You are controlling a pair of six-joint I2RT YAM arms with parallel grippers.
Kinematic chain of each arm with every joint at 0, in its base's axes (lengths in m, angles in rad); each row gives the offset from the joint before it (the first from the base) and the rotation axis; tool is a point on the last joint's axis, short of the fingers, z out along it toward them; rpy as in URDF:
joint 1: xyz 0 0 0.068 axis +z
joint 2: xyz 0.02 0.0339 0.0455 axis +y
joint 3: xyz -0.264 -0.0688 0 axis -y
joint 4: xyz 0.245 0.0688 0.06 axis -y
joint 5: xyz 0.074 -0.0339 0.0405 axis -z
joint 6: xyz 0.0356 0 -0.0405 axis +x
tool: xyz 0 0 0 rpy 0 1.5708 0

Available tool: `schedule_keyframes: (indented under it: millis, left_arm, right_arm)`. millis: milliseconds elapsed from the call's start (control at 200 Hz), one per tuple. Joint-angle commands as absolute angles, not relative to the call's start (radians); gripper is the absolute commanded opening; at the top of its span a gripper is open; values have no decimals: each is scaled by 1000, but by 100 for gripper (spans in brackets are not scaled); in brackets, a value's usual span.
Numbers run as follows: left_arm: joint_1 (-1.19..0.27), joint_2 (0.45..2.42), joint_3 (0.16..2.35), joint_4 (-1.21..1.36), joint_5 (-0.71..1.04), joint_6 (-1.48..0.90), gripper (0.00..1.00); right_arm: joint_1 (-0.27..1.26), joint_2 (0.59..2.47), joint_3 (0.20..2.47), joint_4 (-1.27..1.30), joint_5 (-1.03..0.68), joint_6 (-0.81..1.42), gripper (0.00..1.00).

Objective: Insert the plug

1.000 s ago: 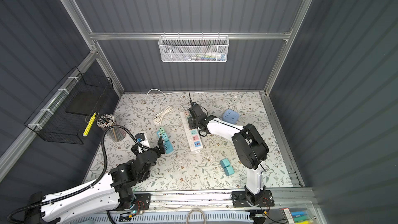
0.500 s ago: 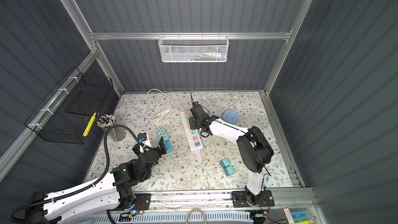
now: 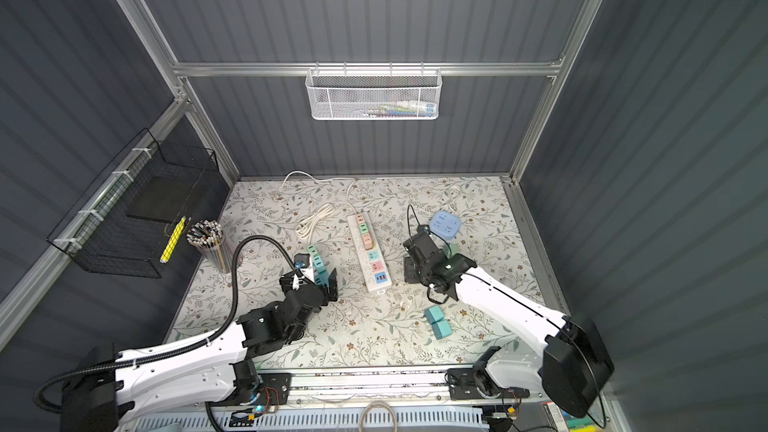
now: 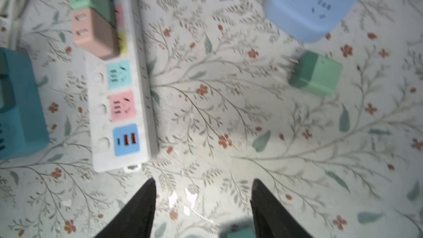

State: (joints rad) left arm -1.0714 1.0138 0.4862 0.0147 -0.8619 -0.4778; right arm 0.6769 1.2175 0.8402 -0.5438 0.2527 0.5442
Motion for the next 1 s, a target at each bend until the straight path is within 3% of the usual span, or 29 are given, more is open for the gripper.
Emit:
schedule_keyframes:
  millis: [0, 165, 455, 996]
  left_arm:
    - [-1064, 1091, 568, 72, -744, -392, 100]
    - [-1065, 1195, 636, 40, -656, -379, 100]
    - [-1065, 1211, 644, 40, -683, -389, 100]
    - [-1065, 1153, 640, -27, -708, -402, 100]
  right_arm:
    - [654, 1143, 773, -693, 209, 669, 68]
    - [620, 1051, 673, -745, 118, 793, 73]
    - [619, 994, 541, -656, 14, 822, 72]
    - [695, 1226, 630, -480, -83, 798, 66]
